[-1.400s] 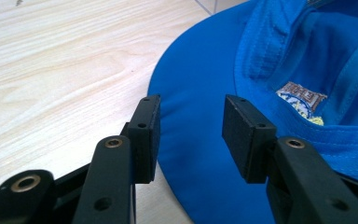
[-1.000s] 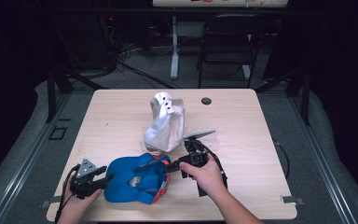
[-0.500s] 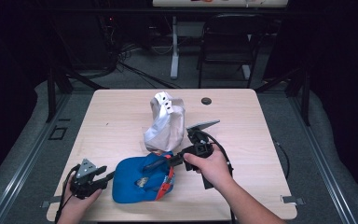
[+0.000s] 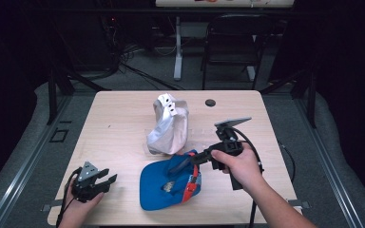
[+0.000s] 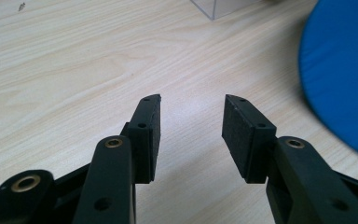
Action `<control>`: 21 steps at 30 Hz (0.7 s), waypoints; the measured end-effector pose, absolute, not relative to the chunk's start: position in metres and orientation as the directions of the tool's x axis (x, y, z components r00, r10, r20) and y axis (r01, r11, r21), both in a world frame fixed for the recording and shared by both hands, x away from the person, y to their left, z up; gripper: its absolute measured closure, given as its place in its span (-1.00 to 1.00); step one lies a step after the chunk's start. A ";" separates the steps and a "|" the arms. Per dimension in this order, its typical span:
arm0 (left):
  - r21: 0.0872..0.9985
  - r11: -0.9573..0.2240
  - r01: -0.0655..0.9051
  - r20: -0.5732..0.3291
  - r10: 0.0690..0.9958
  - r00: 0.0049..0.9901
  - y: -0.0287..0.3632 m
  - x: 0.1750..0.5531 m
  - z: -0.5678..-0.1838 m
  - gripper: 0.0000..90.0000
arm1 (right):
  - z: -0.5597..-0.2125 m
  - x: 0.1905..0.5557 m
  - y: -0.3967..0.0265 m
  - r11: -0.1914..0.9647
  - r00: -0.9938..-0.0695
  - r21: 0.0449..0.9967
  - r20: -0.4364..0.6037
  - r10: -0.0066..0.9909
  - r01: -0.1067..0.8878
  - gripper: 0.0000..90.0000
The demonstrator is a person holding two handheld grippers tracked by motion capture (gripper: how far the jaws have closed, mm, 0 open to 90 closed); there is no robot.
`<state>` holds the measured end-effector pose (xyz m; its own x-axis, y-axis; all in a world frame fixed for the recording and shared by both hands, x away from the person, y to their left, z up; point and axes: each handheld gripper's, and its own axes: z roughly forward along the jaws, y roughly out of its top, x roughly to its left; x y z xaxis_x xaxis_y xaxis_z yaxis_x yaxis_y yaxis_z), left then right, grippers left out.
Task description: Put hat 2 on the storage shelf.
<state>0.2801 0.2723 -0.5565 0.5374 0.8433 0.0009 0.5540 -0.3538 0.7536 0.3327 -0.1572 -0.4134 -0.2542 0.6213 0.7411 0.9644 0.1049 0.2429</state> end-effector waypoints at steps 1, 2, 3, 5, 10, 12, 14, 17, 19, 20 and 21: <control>0.752 -0.354 0.556 -0.001 0.843 0.537 0.272 0.280 -0.556 0.27 | -0.412 0.332 -0.161 0.091 -0.243 0.239 0.744 0.622 0.967 0.75; 0.753 -0.355 0.554 0.003 0.844 0.536 0.271 0.279 -0.556 0.27 | -0.410 0.332 -0.164 0.088 -0.239 0.236 0.750 0.616 0.968 0.75; 0.755 -0.359 0.548 0.007 0.841 0.541 0.271 0.280 -0.556 0.27 | -0.409 0.332 -0.167 0.083 -0.239 0.239 0.757 0.608 0.968 0.75; 0.753 -0.359 0.551 0.006 0.841 0.540 0.271 0.280 -0.557 0.27 | -0.402 0.331 -0.174 0.068 -0.223 0.229 0.771 0.596 0.971 0.75; 0.749 -0.359 0.557 0.004 0.843 0.538 0.271 0.280 -0.556 0.27 | -0.390 0.332 -0.185 0.025 -0.197 0.217 0.828 0.525 0.976 0.75; 0.756 -0.352 0.552 0.005 0.846 0.533 0.271 0.279 -0.557 0.27 | -0.386 0.333 -0.189 0.013 -0.183 0.203 0.851 0.493 0.979 0.75; 0.753 -0.355 0.555 0.004 0.845 0.535 0.271 0.279 -0.556 0.27 | -0.382 0.333 -0.193 -0.021 -0.163 0.194 0.874 0.457 0.981 0.75; 0.753 -0.355 0.554 0.002 0.843 0.537 0.271 0.280 -0.557 0.27 | -0.378 0.334 -0.198 -0.035 -0.154 0.184 0.899 0.409 0.982 0.75; 0.753 -0.354 0.555 0.001 0.844 0.537 0.271 0.280 -0.557 0.27 | -0.377 0.334 -0.199 -0.041 -0.155 0.186 0.903 0.402 0.982 0.75; 0.754 -0.354 0.554 0.002 0.843 0.537 0.271 0.280 -0.556 0.27 | -0.375 0.334 -0.201 -0.051 -0.150 0.186 0.904 0.400 0.981 0.75; 0.754 -0.354 0.553 0.001 0.843 0.537 0.271 0.280 -0.556 0.27 | -0.373 0.335 -0.202 -0.060 -0.144 0.182 0.905 0.401 0.981 0.75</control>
